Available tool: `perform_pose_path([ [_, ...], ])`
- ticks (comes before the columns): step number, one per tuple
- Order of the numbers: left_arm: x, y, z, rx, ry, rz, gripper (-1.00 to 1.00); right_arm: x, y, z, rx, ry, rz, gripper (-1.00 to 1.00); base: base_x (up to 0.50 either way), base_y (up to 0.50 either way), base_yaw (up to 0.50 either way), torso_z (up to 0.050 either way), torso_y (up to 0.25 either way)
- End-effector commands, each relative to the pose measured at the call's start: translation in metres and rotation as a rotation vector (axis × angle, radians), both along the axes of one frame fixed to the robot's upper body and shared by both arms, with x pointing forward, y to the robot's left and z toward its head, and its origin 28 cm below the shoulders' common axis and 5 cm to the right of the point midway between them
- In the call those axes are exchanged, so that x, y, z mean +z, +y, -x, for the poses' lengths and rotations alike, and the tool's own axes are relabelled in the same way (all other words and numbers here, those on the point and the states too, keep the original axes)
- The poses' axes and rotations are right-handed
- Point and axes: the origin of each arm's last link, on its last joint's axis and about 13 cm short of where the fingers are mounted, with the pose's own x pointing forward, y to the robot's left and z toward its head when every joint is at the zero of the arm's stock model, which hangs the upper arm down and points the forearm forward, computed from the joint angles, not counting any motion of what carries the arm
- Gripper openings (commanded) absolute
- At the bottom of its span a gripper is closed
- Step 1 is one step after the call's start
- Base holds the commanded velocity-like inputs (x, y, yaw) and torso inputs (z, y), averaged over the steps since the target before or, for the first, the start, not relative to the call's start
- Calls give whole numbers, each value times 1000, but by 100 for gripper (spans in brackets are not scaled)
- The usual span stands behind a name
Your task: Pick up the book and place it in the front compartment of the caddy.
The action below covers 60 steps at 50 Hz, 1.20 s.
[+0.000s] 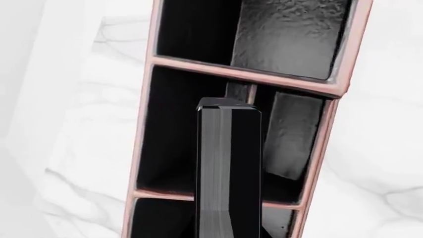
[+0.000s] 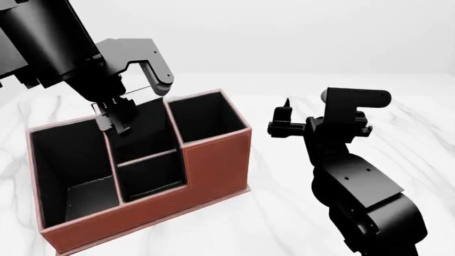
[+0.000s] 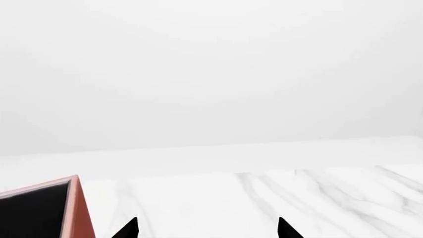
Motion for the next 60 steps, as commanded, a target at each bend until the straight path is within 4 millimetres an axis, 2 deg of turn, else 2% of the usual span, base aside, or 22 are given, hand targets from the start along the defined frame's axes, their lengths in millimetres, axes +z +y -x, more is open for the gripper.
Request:
perform_pose_path([
  [1,1,1,-7,3,-50,-42,-100,0,0,0,0,1,-2,100,0,0,0,0,0],
  [21,-3,-10,-31,-115,-83,-108,-100,-3,-2,-2,-8,8,-8,100,0,0,0,1,1],
  [32,-7,-7,-33,-110,-66,-96,-100,-1,-3,-2,-9,5,-10,100,0,0,0,0,1],
  [54,-32,2,-38,-71,-11,-52,-100,-3,-4,-3,-15,7,-11,100,0,0,0,0,1],
  [60,-33,4,-38,-61,-12,-61,-100,-3,-4,-3,-17,8,-11,100,0,0,0,2,2],
])
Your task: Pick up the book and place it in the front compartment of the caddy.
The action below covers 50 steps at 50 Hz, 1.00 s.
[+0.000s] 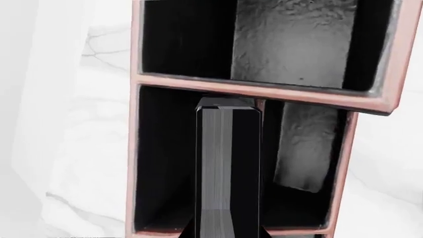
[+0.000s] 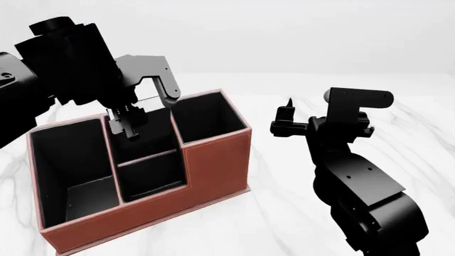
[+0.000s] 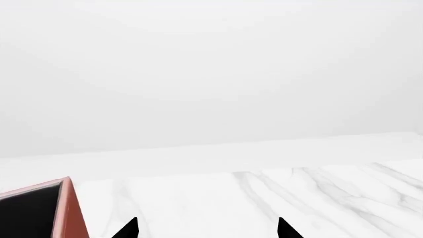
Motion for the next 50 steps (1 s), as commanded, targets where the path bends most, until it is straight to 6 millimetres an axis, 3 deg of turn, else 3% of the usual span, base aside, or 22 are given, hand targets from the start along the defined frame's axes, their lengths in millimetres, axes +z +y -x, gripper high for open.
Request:
perform_pose_path([
  [1,0,5,-2,19,-34,-21,-100,-2,-1,-1,-4,3,-1,100,0,0,0,0,0],
  [31,-7,13,-7,26,-28,-38,-100,-2,0,-1,-3,4,-1,100,0,0,0,0,1],
  [50,-23,18,-27,-5,-18,-47,-100,-5,-1,-3,-8,8,6,100,0,0,0,0,1],
])
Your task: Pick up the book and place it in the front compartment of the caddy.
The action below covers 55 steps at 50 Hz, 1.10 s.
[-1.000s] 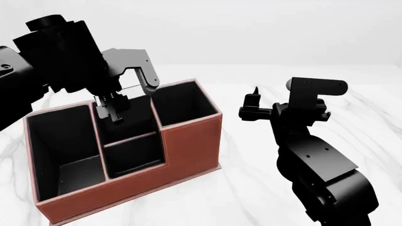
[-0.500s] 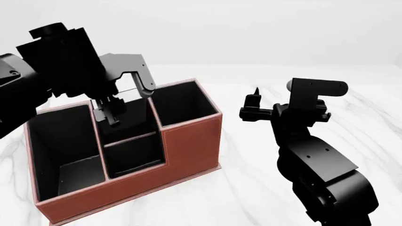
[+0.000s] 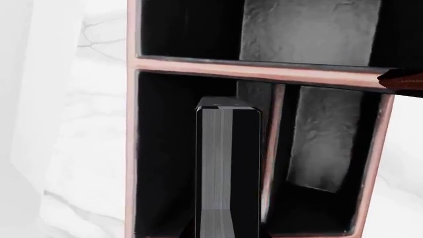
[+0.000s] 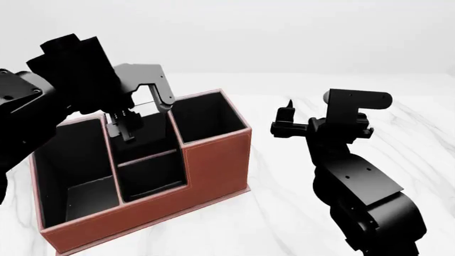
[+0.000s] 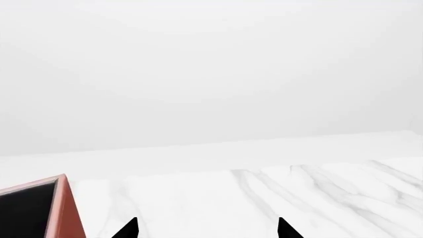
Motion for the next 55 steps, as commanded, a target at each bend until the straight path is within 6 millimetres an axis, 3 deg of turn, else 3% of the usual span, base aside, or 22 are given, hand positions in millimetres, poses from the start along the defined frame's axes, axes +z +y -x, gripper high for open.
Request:
perform_pose_path([
  [1,-3,5,-11,-7,-26,-25,-100,-1,0,-1,-3,2,3,100,0,0,0,0,0],
  [20,-20,7,-13,-8,16,20,-100,-2,0,-5,-8,2,3,100,0,0,0,1,1],
  [55,-27,8,-13,-9,48,14,-100,-3,-1,-6,-16,-1,3,100,0,0,0,0,1],
])
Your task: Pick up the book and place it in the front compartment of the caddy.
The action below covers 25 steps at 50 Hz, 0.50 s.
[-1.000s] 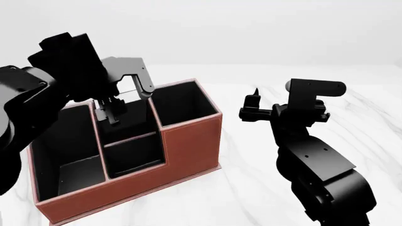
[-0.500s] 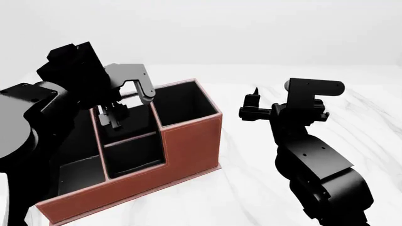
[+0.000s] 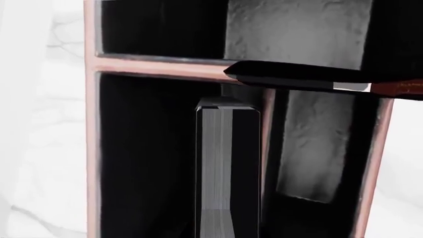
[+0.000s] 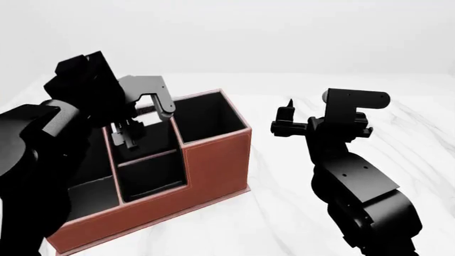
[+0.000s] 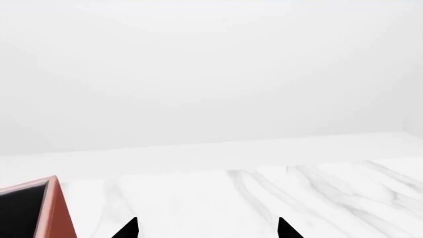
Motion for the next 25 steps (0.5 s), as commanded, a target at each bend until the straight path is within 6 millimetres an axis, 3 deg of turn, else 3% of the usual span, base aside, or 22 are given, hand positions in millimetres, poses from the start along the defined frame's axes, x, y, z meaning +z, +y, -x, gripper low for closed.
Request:
perform_pose_path([
  [1,-1,1,0,-5,3,-26,-100,0,-1,0,0,-1,-6,100,0,0,0,0,0],
  [25,-17,5,0,-9,51,-3,-100,-2,-3,-2,-4,1,-9,100,0,0,0,0,1],
])
